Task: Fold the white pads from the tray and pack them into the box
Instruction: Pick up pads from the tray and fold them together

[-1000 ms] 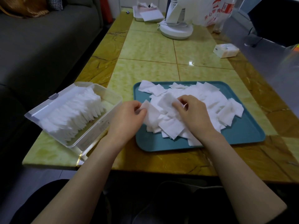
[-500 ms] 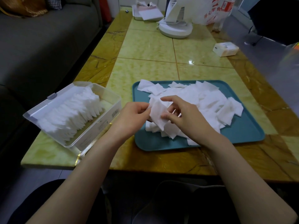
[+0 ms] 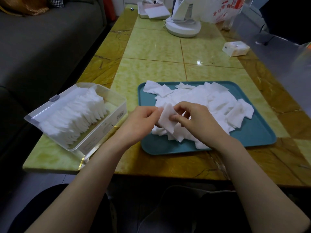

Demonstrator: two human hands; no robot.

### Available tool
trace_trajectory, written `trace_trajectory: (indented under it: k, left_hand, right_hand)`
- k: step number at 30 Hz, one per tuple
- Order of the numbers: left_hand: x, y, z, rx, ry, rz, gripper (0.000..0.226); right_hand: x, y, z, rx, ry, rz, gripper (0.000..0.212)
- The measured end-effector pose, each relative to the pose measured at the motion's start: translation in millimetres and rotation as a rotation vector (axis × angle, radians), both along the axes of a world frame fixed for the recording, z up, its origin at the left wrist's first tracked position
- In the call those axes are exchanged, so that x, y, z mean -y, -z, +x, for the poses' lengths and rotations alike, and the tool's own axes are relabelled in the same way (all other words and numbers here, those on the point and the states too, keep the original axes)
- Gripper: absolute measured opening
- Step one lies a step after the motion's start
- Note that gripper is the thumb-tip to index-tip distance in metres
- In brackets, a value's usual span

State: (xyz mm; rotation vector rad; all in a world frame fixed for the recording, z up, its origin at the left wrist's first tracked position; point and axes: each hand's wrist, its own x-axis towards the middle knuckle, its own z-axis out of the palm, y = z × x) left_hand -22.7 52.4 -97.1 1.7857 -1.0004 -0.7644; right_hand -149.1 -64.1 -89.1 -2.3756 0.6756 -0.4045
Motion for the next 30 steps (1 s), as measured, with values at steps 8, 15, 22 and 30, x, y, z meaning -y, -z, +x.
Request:
trace_trajectory:
  k: [8, 15, 22, 30]
  left_hand:
    - [3, -2, -13, 0.002, -0.122, -0.209, 0.014]
    - [1, 1, -2, 0.115, -0.298, -0.229, 0.029]
    - [1, 2, 2, 0.150, -0.307, -0.178, 0.017]
    - [-2, 3, 8, 0.212, -0.333, -0.096, 0.023]
  right_hand:
    - [1, -8, 2, 0.238, 0.096, 0.375, 0.006]
    - [4, 8, -5, -0.083, 0.087, 0.005, 0.049]
    - [-4, 17, -4, -0.336, 0.003, -0.294, 0.042]
    - [10, 1, -11, -0.260, 0.011, -0.080, 0.018]
